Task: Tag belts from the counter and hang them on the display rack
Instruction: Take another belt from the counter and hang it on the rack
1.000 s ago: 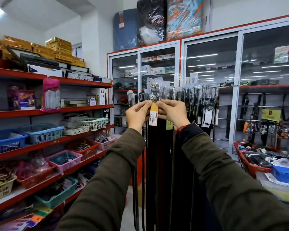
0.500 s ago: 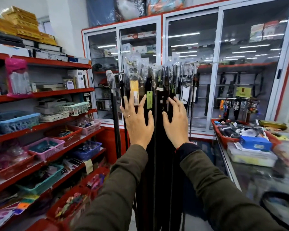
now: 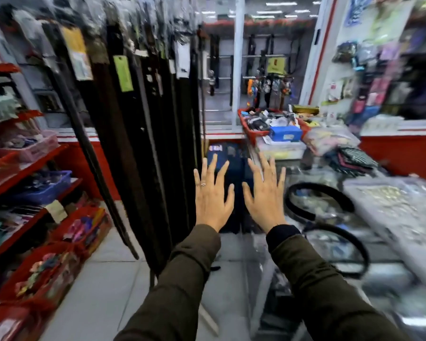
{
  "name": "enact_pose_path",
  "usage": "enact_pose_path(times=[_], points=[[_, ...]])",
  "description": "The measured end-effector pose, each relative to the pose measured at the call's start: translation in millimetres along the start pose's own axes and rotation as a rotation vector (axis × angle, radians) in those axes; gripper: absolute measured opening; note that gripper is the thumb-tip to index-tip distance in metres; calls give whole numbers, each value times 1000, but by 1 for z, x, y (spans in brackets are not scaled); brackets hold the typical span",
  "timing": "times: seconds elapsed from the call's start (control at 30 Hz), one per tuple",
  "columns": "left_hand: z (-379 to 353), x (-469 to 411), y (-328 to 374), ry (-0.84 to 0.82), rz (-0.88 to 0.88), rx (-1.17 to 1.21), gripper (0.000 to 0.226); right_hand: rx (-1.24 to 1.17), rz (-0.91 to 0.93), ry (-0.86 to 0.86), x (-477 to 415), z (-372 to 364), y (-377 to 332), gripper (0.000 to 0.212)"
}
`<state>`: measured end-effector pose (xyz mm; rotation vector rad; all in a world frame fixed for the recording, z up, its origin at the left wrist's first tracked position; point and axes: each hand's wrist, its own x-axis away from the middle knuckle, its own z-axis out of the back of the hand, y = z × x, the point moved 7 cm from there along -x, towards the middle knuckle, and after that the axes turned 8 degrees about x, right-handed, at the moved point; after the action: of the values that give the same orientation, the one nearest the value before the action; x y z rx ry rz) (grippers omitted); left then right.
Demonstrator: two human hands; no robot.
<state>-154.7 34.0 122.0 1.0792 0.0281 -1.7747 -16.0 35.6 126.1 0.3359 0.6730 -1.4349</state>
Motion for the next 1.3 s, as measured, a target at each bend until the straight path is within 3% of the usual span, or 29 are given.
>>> enact_pose_path(times=[0.2, 0.3, 0.43, 0.53, 0.67, 0.9, 1.1, 1.3], points=[[-95, 49, 45, -272, -95, 89, 56, 116, -154, -210, 74, -12, 103, 55], [-139, 73, 69, -520, -184, 112, 62, 164, -246, -314, 108, -10, 153, 52], [-187, 106, 99, -944, -317, 88, 77, 154, -375, -665, 151, -13, 206, 48], [-203, 123, 112, -1111, -347, 55, 80, 67, -391, -827, 171, -11, 214, 54], [-204, 121, 122, -1035, -340, 67, 68, -27, -358, -830, 171, -4, 209, 61], [-201, 109, 128, -936, -423, -45, 34, -143, -281, -751, 167, -5, 207, 24], [-175, 98, 107, -821, -463, -45, 35, -215, -191, -675, 150, -5, 187, 24], [-107, 73, 54, -516, -227, 280, 39, -411, -89, -543, 108, -8, 133, 23]])
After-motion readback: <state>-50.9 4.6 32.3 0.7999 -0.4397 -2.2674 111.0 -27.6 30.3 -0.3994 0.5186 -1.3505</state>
